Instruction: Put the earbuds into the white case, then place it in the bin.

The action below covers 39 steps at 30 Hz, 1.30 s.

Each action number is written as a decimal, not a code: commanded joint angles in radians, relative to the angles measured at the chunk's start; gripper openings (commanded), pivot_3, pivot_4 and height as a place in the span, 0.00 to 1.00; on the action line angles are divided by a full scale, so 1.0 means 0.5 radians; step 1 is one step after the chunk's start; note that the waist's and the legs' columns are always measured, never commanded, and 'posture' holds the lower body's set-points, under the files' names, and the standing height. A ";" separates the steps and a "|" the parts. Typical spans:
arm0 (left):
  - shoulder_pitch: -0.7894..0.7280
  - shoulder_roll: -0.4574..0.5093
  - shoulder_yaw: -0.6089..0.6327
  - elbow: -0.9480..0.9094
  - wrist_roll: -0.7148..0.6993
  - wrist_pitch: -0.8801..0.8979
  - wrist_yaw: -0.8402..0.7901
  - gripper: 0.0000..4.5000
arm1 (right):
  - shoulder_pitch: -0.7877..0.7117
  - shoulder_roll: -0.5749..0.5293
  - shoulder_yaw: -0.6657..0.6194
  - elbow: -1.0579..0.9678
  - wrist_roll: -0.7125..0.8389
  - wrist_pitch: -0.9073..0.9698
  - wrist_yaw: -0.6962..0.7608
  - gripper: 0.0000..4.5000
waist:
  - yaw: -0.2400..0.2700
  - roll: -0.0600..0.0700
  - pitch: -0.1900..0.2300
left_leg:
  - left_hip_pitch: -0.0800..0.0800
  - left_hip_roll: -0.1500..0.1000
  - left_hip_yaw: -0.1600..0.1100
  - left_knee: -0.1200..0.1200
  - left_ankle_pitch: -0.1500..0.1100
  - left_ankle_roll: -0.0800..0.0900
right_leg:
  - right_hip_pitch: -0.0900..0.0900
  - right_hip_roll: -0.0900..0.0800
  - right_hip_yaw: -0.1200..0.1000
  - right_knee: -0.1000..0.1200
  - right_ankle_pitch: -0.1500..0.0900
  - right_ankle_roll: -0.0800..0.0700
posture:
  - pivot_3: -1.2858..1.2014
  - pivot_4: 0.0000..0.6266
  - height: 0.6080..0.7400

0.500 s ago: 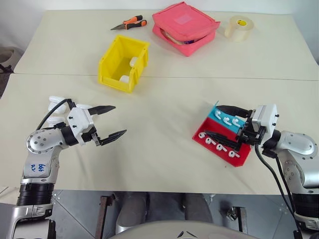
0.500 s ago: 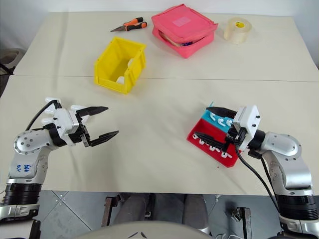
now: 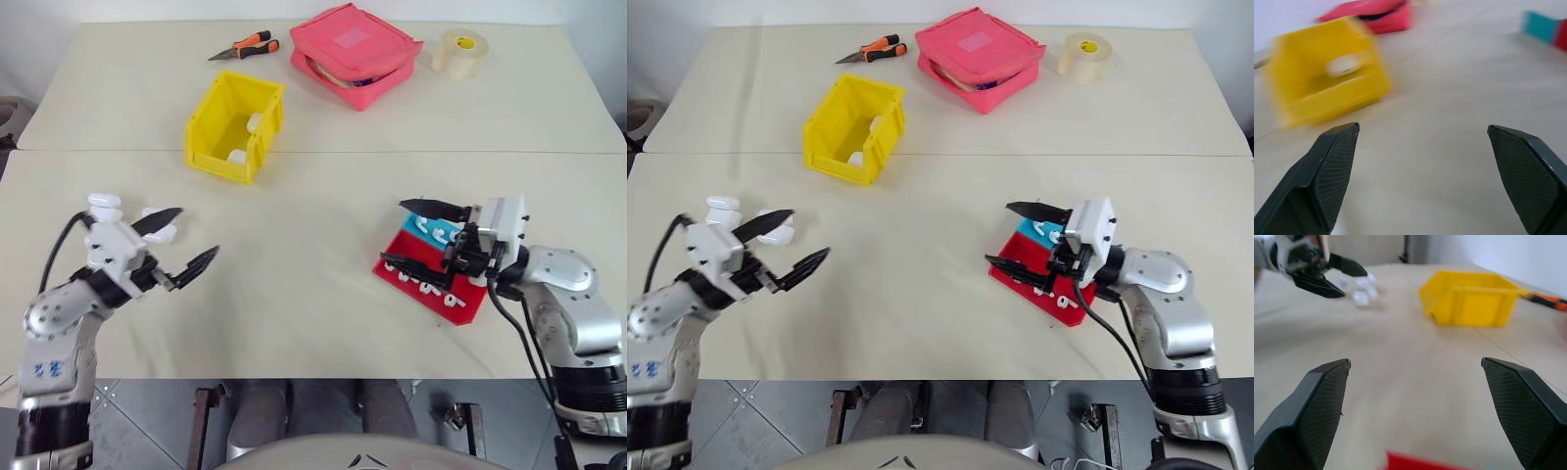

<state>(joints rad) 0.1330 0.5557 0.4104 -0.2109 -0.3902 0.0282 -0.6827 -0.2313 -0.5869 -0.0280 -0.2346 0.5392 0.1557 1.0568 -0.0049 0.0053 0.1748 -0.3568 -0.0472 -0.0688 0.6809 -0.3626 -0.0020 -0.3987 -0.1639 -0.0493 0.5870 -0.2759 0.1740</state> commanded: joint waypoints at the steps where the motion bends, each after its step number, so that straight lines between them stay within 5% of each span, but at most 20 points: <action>1: 0.229 -0.156 0.219 -0.239 0.023 0.049 0.312 0.99 | -0.089 0.084 0.086 -0.063 -0.006 -0.099 0.054 1.00 | 0.009 -0.001 0.000 | 0.000 0.000 0.000 0.000 0.000 0.000 | 0.000 0.000 0.000 0.000 0.000 0.000 | 0.52 0.24 1.00; 11: 0.491 -0.448 0.364 -0.587 0.005 0.538 0.900 0.99 | -0.205 0.272 0.178 0.066 -0.076 -0.365 0.116 1.00 | 0.056 -0.002 0.000 | 0.000 -0.002 -0.001 0.002 -0.001 0.000 | 0.001 0.000 0.000 0.001 0.000 -0.001 | 0.52 0.24 1.00; 22: 0.100 0.249 0.776 -0.863 -0.510 2.167 1.188 0.99 | -0.221 0.116 0.106 0.105 0.058 -0.077 0.210 1.00 | 0.043 -0.003 0.000 | 0.001 -0.001 -0.002 0.001 -0.002 -0.001 | -0.002 0.001 0.001 0.006 -0.003 -0.005 | 0.52 0.24 1.00; 28: -0.380 0.603 0.668 -0.595 -0.543 3.043 1.158 0.99 | -0.203 0.140 0.111 0.068 0.051 -0.049 0.191 1.00 | 0.019 -0.003 0.000 | 0.001 -0.001 -0.003 0.000 -0.002 -0.002 | -0.003 0.003 0.002 0.009 -0.004 -0.007 | 0.52 0.24 1.00; 39: -0.794 0.598 0.291 -0.236 -0.287 3.135 1.174 0.99 | -0.082 0.157 0.089 -0.080 0.039 -0.038 0.080 1.00 | -0.001 -0.003 0.000 | -0.001 0.002 0.003 -0.002 -0.003 -0.008 | -0.017 0.005 0.002 0.016 -0.005 -0.009 | 0.52 0.24 1.00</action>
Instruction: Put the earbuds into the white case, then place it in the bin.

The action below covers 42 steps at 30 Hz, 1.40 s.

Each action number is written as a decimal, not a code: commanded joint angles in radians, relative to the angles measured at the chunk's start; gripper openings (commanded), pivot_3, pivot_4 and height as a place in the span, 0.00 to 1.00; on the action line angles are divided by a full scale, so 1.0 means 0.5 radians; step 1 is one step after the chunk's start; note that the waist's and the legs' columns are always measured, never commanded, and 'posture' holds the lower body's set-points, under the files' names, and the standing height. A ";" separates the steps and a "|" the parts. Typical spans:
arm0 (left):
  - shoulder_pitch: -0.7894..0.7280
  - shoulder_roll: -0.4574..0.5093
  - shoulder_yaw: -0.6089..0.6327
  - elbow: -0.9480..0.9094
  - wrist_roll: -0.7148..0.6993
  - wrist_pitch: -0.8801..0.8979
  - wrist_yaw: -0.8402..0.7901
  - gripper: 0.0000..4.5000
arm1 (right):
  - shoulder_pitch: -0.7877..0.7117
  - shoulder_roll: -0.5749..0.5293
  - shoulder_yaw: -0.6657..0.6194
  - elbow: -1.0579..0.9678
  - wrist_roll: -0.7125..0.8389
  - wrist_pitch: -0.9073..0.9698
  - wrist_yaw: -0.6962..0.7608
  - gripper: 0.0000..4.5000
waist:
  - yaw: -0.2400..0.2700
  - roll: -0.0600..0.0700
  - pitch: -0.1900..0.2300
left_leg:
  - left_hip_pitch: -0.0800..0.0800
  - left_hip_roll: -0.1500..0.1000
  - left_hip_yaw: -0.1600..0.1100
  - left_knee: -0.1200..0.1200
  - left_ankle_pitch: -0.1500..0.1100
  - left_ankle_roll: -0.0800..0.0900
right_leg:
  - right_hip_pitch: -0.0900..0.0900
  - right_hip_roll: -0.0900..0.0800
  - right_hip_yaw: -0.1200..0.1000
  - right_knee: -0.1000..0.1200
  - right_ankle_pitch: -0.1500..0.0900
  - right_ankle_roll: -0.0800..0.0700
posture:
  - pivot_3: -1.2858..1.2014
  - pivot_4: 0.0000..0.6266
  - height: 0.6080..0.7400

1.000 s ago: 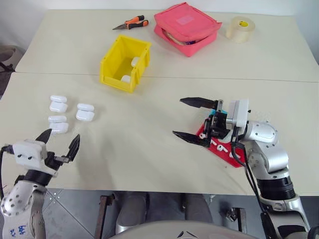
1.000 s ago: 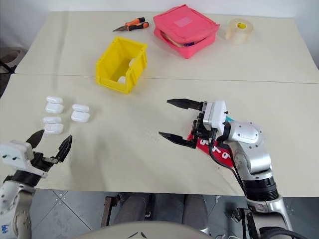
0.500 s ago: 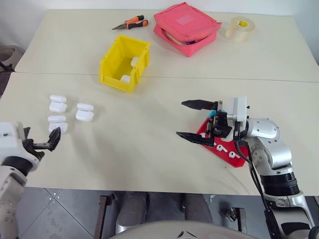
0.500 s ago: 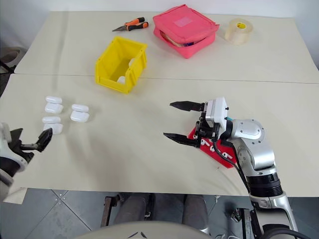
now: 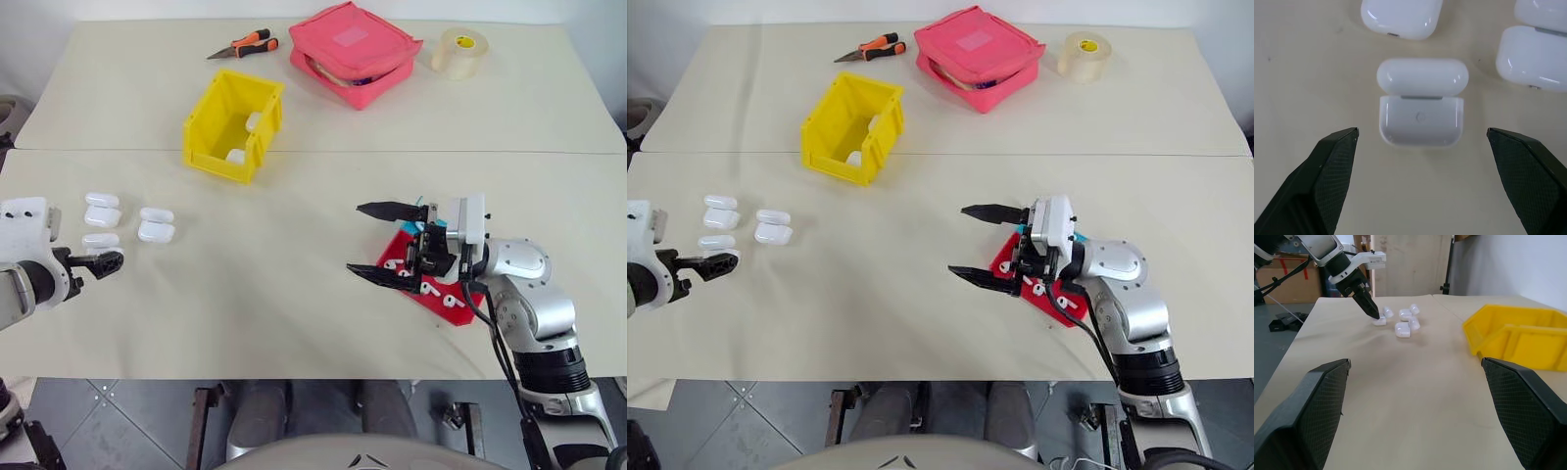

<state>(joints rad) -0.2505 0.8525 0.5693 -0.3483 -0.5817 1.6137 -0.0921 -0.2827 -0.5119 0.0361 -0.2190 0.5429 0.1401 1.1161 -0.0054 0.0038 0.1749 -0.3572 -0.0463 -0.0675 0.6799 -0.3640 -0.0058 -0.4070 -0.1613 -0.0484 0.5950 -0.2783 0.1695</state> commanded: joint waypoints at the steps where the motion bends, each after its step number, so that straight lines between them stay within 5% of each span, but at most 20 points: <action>1: -0.045 -0.006 -0.046 0.090 0.131 -0.069 0.000 0.99 | 0.030 0.008 -0.044 -0.122 0.032 -0.006 -0.055 1.00 | 0.001 0.000 0.000 | 0.000 0.001 0.001 0.000 0.000 0.000 | -0.001 0.000 0.000 0.000 0.000 0.000 | 0.52 0.24 1.00; 18: -0.148 -0.148 -0.200 0.289 0.334 -0.233 -0.103 0.99 | 0.084 0.014 -0.034 -0.225 0.027 0.000 -0.197 1.00 | 0.011 0.000 0.000 | -0.001 0.001 0.002 0.002 0.000 -0.001 | -0.001 -0.001 0.000 0.002 0.000 0.000 | 0.52 0.24 1.00; 25: -0.166 -0.192 -0.183 0.292 0.373 -0.171 -0.105 0.63 | 0.093 0.021 -0.030 -0.230 0.020 -0.005 -0.219 1.00 | 0.010 0.000 0.000 | 0.000 0.000 0.002 0.003 0.000 -0.001 | -0.001 -0.001 0.000 0.004 0.000 0.000 | 0.52 0.24 1.00; 39: 0.131 -0.198 0.030 0.069 0.389 -0.136 -0.208 0.63 | 0.036 0.047 0.000 -0.170 0.018 0.005 -0.193 1.00 | -0.008 0.000 0.000 | 0.000 0.005 0.008 0.001 0.000 -0.001 | -0.005 0.000 0.000 0.004 0.000 0.000 | 0.52 0.24 1.00; 42: 0.101 -0.230 0.056 0.039 0.406 -0.049 -0.187 0.85 | 0.016 0.052 0.008 -0.161 0.018 0.015 -0.186 1.00 | -0.001 0.000 0.000 | 0.000 0.005 0.008 0.001 0.000 -0.001 | -0.005 0.000 0.000 0.004 0.000 0.000 | 0.52 0.24 1.00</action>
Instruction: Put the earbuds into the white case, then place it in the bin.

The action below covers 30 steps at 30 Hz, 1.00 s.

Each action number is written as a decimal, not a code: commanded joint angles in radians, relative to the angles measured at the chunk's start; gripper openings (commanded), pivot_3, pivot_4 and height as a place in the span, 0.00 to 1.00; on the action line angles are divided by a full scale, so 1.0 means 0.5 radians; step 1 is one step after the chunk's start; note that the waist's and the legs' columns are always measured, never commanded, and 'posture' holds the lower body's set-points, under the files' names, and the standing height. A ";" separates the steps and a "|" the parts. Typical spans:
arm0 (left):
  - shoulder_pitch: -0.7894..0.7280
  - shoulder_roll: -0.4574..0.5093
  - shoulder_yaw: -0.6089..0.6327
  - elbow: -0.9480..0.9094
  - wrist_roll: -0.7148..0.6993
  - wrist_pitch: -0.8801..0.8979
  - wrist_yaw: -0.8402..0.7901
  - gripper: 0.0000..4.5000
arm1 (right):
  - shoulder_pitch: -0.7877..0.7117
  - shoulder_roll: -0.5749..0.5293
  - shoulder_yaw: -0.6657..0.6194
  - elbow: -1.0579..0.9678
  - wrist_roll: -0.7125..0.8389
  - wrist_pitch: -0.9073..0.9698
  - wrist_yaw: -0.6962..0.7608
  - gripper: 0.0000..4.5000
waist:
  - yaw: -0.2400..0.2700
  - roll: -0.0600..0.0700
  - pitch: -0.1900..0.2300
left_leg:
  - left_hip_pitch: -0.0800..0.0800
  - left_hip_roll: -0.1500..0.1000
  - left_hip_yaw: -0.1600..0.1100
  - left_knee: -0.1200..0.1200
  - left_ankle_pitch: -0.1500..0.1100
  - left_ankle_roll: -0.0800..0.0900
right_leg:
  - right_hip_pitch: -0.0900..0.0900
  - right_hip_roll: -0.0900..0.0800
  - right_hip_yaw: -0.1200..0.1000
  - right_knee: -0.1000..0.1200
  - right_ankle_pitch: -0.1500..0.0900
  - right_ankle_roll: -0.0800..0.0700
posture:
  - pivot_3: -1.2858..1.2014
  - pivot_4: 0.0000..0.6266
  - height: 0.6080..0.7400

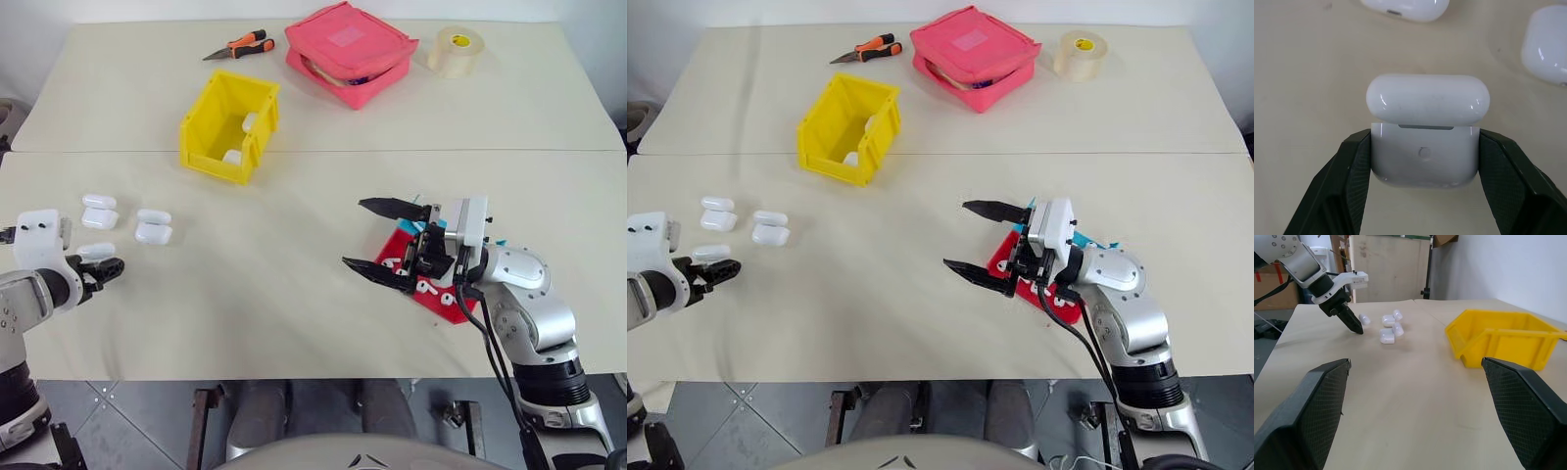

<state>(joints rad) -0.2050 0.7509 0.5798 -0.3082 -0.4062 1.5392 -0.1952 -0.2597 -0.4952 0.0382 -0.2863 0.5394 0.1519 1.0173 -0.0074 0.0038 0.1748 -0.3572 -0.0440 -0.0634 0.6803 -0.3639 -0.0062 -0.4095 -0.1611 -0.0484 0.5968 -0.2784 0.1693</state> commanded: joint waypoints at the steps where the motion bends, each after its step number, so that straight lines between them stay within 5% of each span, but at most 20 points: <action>1: -0.007 -0.039 0.043 -0.044 0.064 0.124 0.026 0.91 | -0.037 0.021 0.004 -0.025 0.026 -0.005 0.013 1.00 | 0.006 0.000 0.000 | 0.000 0.000 0.000 0.000 0.000 0.000 | 0.000 0.000 0.000 0.000 0.000 0.000 | 0.52 0.24 1.00; 3: -0.024 -0.055 0.056 -0.045 0.082 0.147 0.038 0.99 | -0.041 0.022 0.005 -0.027 0.029 0.001 0.013 1.00 | 0.008 0.000 0.000 | 0.000 0.000 0.000 0.000 0.000 0.000 | 0.000 0.000 0.000 0.000 0.000 0.000 | 0.52 0.24 1.00; 17: 0.023 -0.077 0.052 -0.073 0.053 0.150 0.085 0.99 | -0.001 0.034 0.008 -0.071 0.033 0.009 -0.009 1.00 | 0.007 0.000 0.000 | 0.000 0.000 0.000 0.001 0.000 0.000 | 0.000 0.000 0.000 0.000 0.000 0.000 | 0.52 0.24 1.00; 24: 0.096 -0.055 0.070 -0.103 0.005 0.150 0.085 0.62 | 0.004 0.046 0.009 -0.066 0.029 0.007 -0.008 1.00 | -0.001 0.001 0.000 | 0.001 0.001 0.000 0.000 0.000 -0.001 | 0.000 0.000 0.000 0.001 0.000 0.000 | 0.52 0.24 1.00; 30: 0.124 -0.079 0.145 -0.239 -0.100 0.017 -0.103 0.62 | -0.004 0.053 0.019 -0.062 0.025 0.009 -0.010 1.00 | 0.002 0.000 0.000 | 0.001 0.001 0.001 0.000 -0.001 -0.001 | 0.000 0.000 0.000 0.000 0.000 0.000 | 0.52 0.24 1.00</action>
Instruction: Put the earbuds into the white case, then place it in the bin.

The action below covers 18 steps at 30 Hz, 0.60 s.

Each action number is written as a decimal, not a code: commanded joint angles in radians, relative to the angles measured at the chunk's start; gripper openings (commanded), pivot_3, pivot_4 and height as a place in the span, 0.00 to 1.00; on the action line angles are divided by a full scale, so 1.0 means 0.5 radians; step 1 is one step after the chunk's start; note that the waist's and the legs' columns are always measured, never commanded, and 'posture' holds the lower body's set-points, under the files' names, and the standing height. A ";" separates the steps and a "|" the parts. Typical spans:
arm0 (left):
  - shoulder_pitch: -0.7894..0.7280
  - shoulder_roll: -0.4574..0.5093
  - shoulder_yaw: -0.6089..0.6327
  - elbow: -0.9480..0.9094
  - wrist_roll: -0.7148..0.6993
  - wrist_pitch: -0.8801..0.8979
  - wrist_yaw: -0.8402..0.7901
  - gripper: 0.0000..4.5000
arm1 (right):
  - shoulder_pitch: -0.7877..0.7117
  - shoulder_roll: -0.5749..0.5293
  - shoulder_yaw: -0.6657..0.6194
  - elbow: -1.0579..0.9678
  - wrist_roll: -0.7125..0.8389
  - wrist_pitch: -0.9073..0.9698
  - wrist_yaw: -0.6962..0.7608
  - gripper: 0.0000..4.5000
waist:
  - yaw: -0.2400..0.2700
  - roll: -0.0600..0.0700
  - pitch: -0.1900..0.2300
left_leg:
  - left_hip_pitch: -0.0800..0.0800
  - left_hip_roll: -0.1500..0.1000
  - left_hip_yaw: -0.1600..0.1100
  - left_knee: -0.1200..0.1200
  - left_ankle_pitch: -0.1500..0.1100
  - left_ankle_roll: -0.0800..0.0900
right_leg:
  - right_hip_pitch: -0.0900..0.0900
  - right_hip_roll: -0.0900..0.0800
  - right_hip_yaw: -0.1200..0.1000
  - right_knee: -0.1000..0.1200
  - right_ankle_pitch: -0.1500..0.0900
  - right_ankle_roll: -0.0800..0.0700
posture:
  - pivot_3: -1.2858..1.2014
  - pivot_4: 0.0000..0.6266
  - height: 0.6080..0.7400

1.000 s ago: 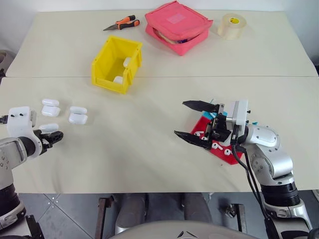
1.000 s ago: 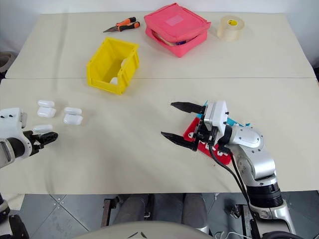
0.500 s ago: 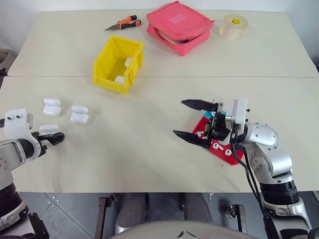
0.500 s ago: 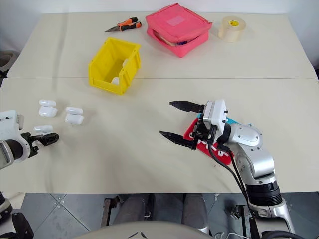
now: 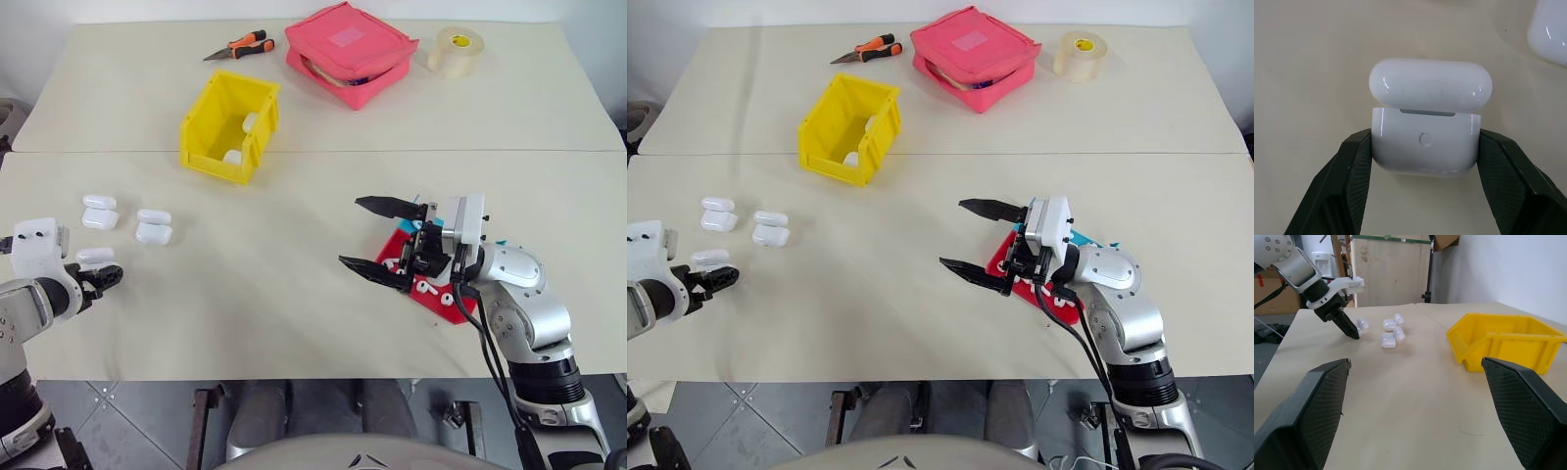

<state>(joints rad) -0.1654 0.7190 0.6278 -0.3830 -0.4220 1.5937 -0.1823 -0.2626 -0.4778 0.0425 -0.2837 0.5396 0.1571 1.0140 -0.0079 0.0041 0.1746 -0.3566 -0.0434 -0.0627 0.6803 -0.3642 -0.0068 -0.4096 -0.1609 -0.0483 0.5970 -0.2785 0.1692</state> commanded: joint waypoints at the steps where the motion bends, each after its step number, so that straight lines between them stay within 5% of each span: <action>1: 0.063 -0.049 0.069 -0.148 -0.135 -0.250 -0.244 0.62 | 0.002 0.022 0.015 -0.073 0.023 0.000 -0.009 1.00 | 0.005 0.000 0.000 | 0.000 0.000 0.000 0.000 0.000 0.000 | 0.000 0.000 0.000 0.000 0.000 0.000 | 0.52 0.24 1.00; 9: 0.414 -0.246 0.133 -0.294 -0.388 -1.746 -1.247 0.62 | 0.071 -0.029 -0.025 -0.125 0.064 0.038 0.003 1.00 | 0.012 -0.002 0.000 | -0.003 0.003 0.001 0.002 -0.001 -0.001 | 0.001 0.000 -0.002 -0.007 0.000 -0.001 | 0.52 0.24 1.00; 18: 0.094 -0.719 -0.784 0.063 -0.175 -2.718 -1.605 0.62 | 0.413 -0.285 -0.418 -0.340 0.105 0.118 -0.128 1.00 | 0.065 -0.002 -0.001 | -0.003 0.001 0.008 0.006 -0.002 0.002 | 0.005 0.000 -0.004 -0.007 0.002 -0.001 | 0.52 0.24 1.00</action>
<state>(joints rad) -0.0818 0.3893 0.3042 -0.3838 -0.5345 0.3626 -0.9419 -0.0858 -0.5999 -0.1073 -0.3948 0.5795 0.2201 0.9720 0.0246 0.0032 0.1743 -0.3581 -0.0432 -0.0555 0.6833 -0.3652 -0.0055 -0.4068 -0.1609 -0.0503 0.5937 -0.2775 0.1687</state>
